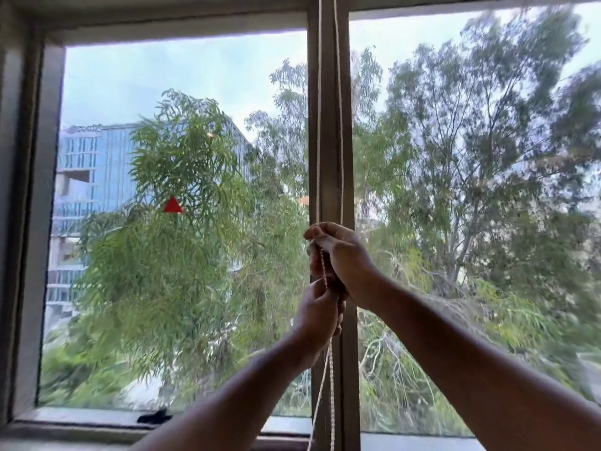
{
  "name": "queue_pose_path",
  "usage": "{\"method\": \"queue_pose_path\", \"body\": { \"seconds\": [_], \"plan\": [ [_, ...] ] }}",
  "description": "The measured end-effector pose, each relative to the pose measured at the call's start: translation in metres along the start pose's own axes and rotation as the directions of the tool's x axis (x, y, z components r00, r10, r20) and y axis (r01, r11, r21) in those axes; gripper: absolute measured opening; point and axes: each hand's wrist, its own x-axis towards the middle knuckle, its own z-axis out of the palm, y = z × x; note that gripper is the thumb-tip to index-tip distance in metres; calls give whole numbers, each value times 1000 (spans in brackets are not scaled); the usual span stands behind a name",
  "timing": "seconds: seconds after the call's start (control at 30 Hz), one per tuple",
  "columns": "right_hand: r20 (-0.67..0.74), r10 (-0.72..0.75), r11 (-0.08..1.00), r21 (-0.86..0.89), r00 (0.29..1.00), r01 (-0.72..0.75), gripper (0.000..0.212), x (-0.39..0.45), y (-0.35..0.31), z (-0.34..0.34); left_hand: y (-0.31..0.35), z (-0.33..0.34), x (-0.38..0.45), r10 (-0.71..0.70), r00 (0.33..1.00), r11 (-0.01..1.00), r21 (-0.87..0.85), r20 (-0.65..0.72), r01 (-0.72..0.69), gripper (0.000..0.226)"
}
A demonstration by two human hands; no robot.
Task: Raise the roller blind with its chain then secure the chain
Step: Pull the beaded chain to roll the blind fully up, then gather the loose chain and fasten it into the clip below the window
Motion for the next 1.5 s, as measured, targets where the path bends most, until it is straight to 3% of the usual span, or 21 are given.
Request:
{"method": "queue_pose_path", "body": {
  "seconds": [0.33, 0.57, 0.7, 1.03, 1.2, 1.37, 1.5],
  "plan": [
    [108, 27, 978, -208, 994, -4, 23, -69, 96, -20, -80, -9, -62, -150, 989, 987, 59, -16, 150, 31],
    [159, 120, 954, -291, 980, -70, 18, -112, 158, -33, -140, -12, -97, -263, 963, 941, 205, -52, 269, 31],
    [198, 196, 942, -309, 960, -129, 21, -133, 189, -44, -174, -15, -120, -377, 925, 901, 212, -45, 378, 34],
    [261, 427, 898, -236, 866, -371, 18, -184, 266, -47, -247, -34, -168, -471, 874, 814, 323, -119, 483, 31],
    [300, 456, 876, -319, 838, -362, 18, -201, 307, -41, -287, -53, -172, -532, 837, 755, 375, -132, 539, 21],
    [270, 507, 850, -316, 819, -422, 15, -218, 344, -37, -327, -71, -175, -500, 858, 775, 381, -118, 504, 20],
    [213, 557, 825, -248, 802, -507, 16, -229, 368, -33, -357, -88, -172, -415, 889, 793, 403, -192, 457, 28]
  ]
}}
